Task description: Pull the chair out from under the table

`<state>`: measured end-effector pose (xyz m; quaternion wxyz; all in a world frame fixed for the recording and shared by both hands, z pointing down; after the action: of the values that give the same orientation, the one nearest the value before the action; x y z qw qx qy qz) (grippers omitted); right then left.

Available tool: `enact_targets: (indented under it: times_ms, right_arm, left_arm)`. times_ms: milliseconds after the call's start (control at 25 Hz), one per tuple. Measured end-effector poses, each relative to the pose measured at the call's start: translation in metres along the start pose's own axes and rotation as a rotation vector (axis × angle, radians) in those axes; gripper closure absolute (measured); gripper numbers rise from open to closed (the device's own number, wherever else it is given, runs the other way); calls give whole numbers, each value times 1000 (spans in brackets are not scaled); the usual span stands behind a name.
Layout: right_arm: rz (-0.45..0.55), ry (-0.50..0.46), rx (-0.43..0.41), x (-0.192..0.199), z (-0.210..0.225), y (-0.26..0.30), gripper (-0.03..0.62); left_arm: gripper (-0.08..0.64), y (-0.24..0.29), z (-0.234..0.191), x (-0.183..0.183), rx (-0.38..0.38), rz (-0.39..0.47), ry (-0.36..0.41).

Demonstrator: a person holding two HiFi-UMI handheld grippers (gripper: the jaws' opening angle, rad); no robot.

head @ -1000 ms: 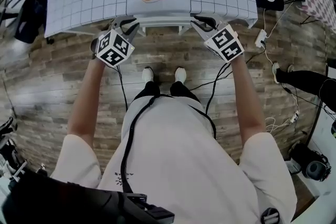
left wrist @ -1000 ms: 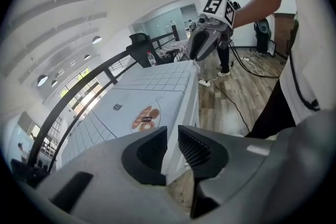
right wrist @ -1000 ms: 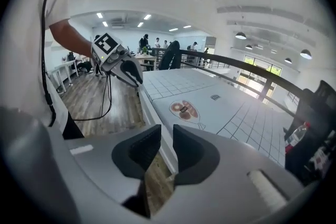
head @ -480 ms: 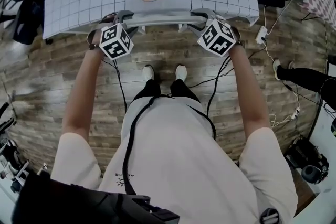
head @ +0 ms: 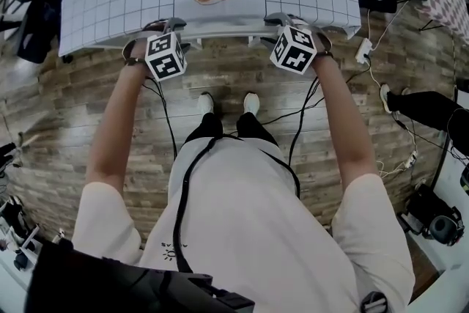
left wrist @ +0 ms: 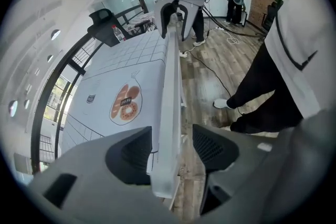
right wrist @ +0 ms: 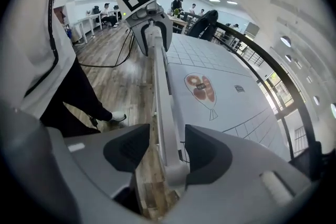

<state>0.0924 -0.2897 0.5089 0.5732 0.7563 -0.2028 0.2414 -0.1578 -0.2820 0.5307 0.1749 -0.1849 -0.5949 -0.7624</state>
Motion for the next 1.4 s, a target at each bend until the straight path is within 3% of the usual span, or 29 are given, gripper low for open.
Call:
enact_targets:
  times_ms: [200,400,640,880,1400]
  right_arm:
    - [-52,-39,-41,3,4,11,370]
    - [-86,-67,-72,3,3,18,384]
    - [-109,-86,-107,4,7,27,407]
    - [-132,-112,-137,8,6,36,495]
    - [-140,-101,-158,6,6,35,509]
  left_arm:
    - [305,12,-1,2,33,-74,75]
    - [309,21,-4,5,64,-105,102]
    - [361,28,-7,4,85,-114,115]
    - [451,33,-6,4,96,-133,146]
    - [474,31,-6,5,90,-117,69]
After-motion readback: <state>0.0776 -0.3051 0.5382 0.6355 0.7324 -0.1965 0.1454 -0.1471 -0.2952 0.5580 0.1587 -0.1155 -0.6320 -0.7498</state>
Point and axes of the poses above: the fingertips, and each gripper's own axes: y forward along the fingers, z to its right, x out of its underside, the point moved 9 cm from there along -y, backward along the fingers, and after that the axes turned 14 degrees about z, right-handed, at the moved point
